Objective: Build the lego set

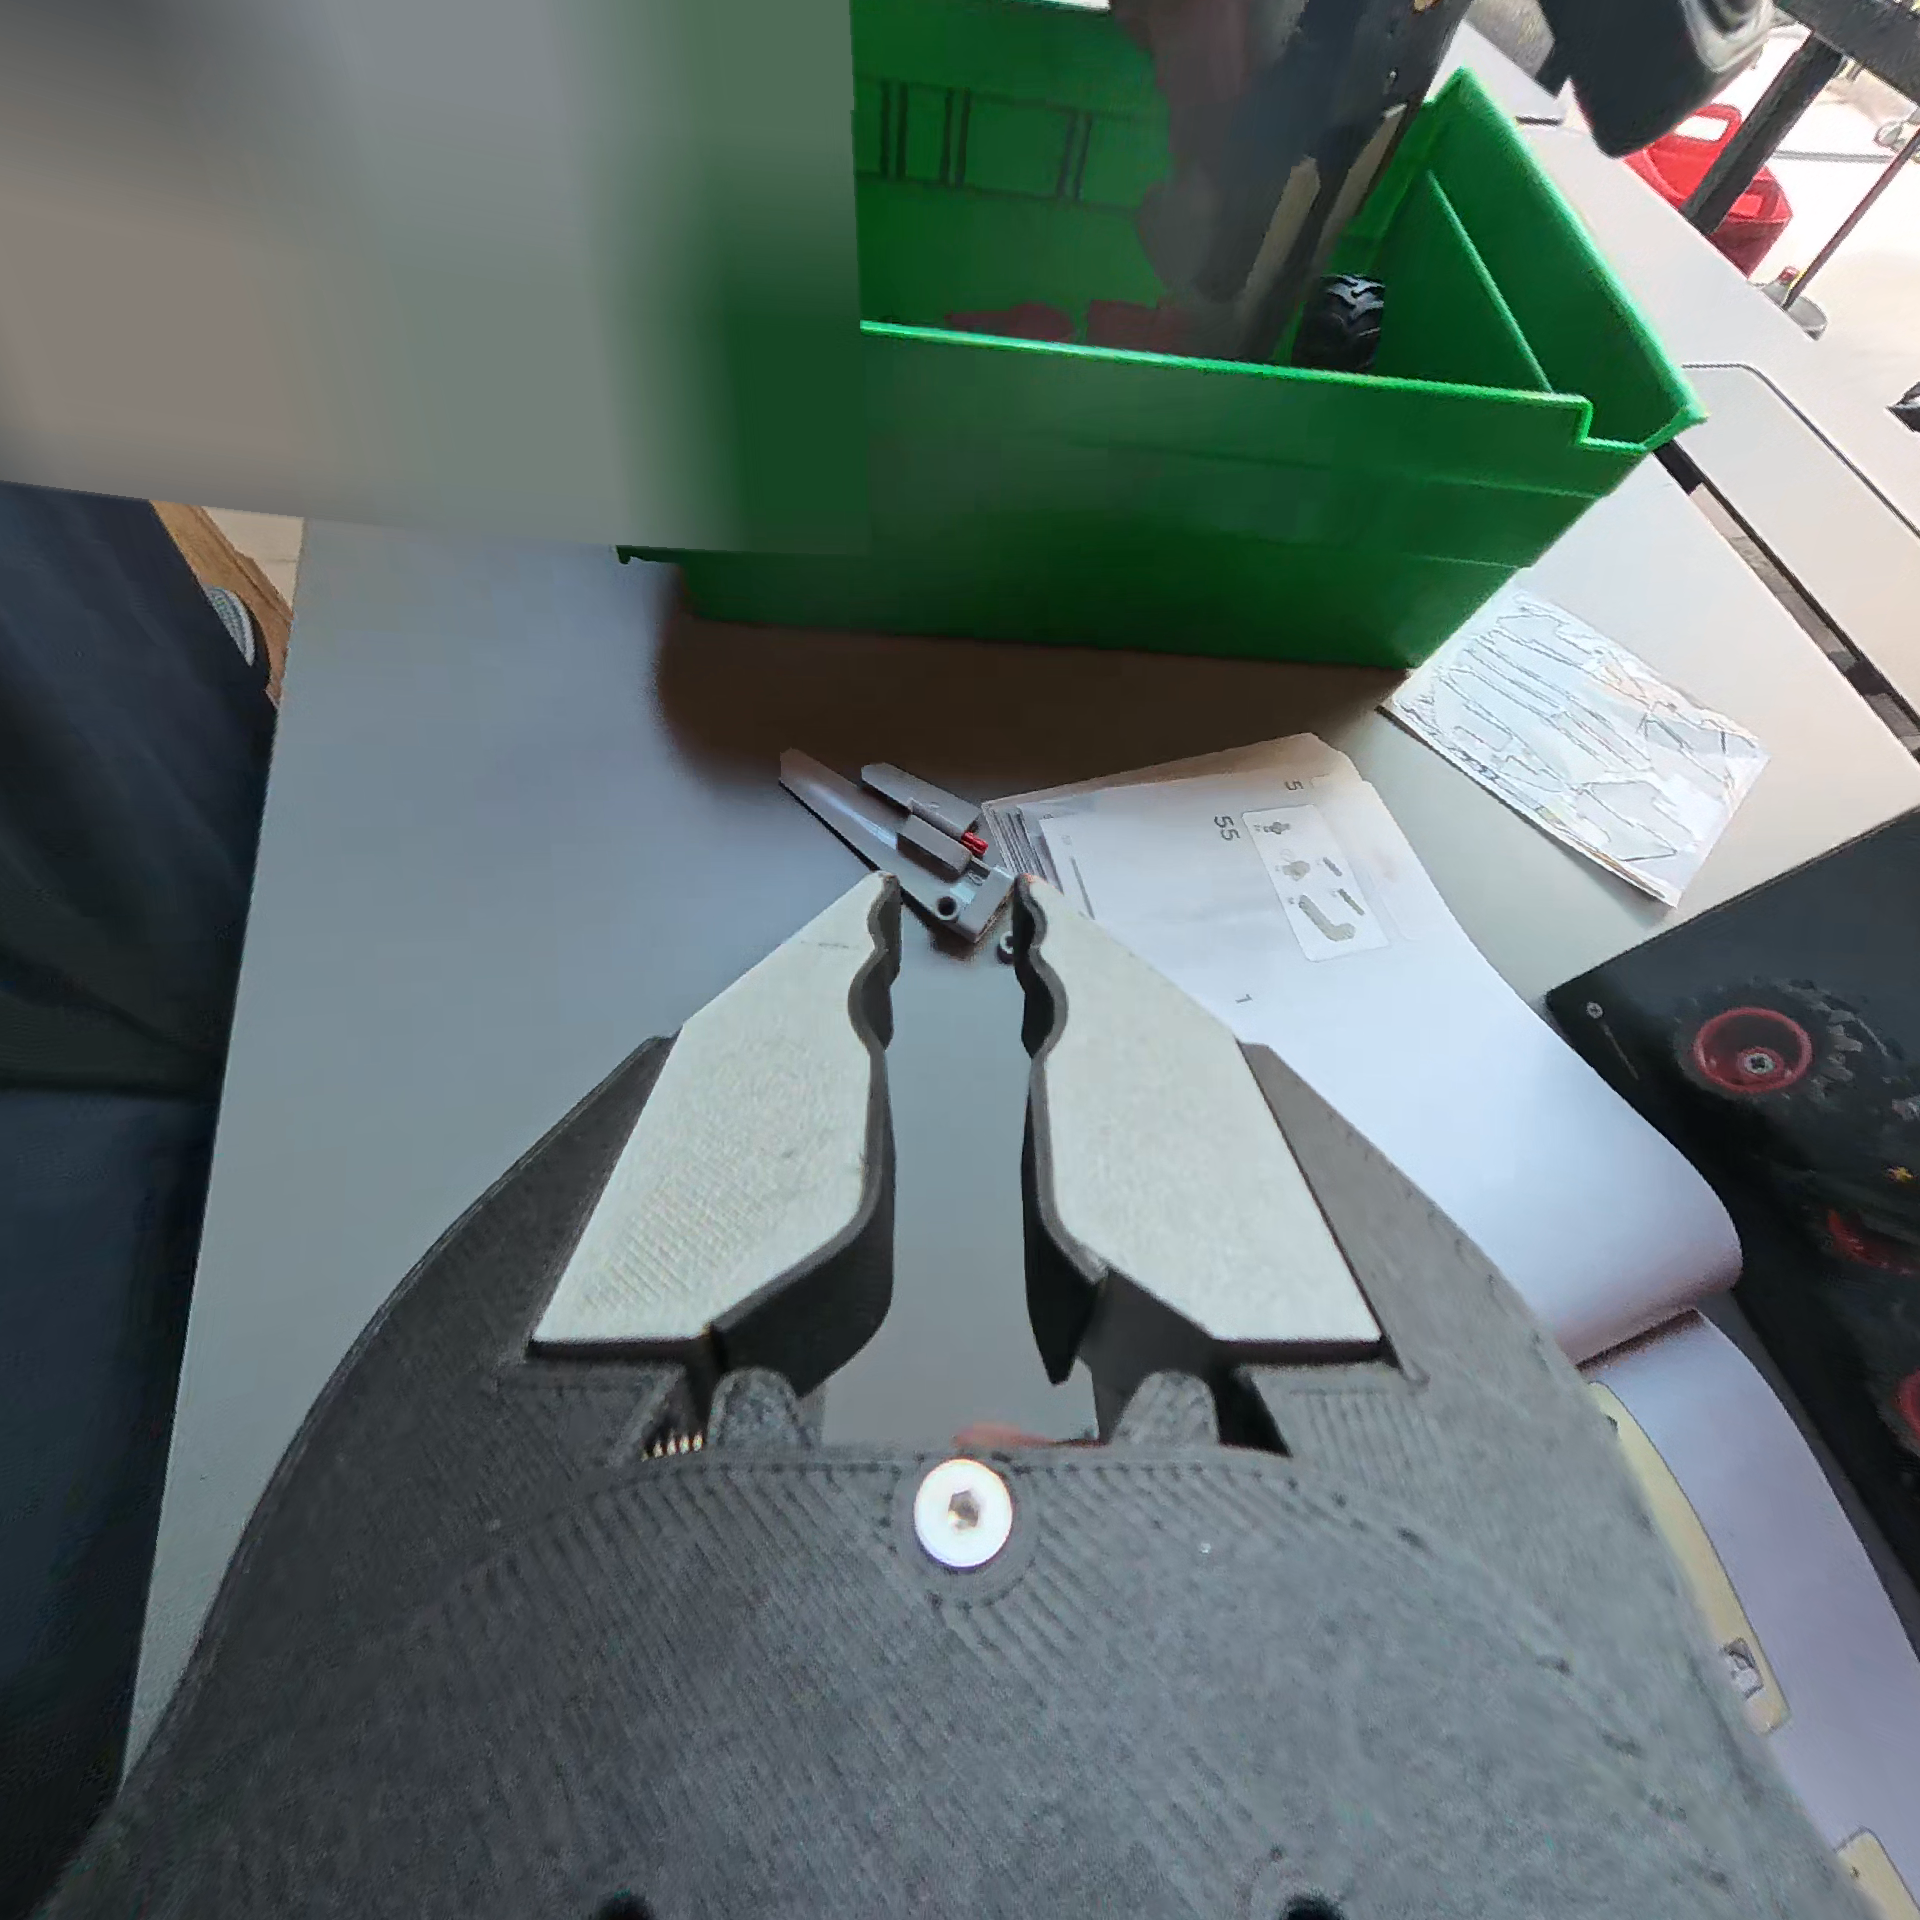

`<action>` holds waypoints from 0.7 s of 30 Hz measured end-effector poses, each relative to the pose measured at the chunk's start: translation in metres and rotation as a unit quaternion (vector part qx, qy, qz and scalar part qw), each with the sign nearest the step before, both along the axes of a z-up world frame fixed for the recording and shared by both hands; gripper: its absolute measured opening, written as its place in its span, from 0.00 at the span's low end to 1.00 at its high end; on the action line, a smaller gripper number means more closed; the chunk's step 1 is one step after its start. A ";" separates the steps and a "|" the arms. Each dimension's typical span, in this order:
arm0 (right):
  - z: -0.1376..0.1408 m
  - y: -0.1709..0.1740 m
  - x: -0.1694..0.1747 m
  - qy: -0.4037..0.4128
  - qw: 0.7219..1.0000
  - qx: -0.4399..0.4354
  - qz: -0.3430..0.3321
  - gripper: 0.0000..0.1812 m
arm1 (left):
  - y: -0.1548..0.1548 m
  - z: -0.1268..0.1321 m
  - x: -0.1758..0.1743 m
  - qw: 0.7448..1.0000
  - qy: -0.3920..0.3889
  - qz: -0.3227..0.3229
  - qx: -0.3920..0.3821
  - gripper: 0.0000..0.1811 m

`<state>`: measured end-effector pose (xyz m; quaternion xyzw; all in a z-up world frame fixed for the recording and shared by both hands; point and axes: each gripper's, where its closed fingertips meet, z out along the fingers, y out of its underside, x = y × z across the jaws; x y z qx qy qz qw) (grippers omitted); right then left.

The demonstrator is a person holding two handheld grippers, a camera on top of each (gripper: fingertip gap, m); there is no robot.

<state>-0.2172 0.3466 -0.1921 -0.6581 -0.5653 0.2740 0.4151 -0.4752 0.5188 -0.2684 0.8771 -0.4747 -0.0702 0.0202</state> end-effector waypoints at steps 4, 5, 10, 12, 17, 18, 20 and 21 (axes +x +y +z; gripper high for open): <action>0.004 -0.002 0.001 0.003 1.000 0.008 0.001 0.09 | -0.002 0.000 0.000 1.000 -0.005 0.007 -0.012 0.04; 0.004 -0.002 0.002 0.005 1.000 0.009 0.000 0.09 | -0.001 0.000 0.001 1.000 -0.002 0.004 -0.008 0.04; 0.005 0.000 0.006 0.004 1.000 0.006 -0.004 0.09 | -0.003 0.009 0.004 1.000 -0.002 -0.009 0.015 0.04; 0.005 0.001 0.010 0.002 1.000 0.003 -0.008 0.09 | -0.003 0.021 0.005 0.999 -0.011 -0.010 0.034 0.04; 0.010 0.004 0.024 0.016 0.999 -0.019 -0.025 0.10 | -0.013 0.082 0.037 0.981 -0.146 -0.013 0.129 0.04; 0.014 0.002 0.026 0.028 0.999 -0.028 -0.022 0.11 | -0.024 0.099 0.054 0.968 -0.205 -0.023 0.141 0.04; 0.025 -0.004 0.029 0.058 0.997 -0.044 -0.011 0.11 | -0.060 0.140 0.101 0.920 -0.368 -0.045 0.128 0.04; 0.032 -0.007 0.028 0.073 0.996 -0.050 -0.003 0.12 | -0.083 0.164 0.126 0.881 -0.459 -0.053 0.103 0.04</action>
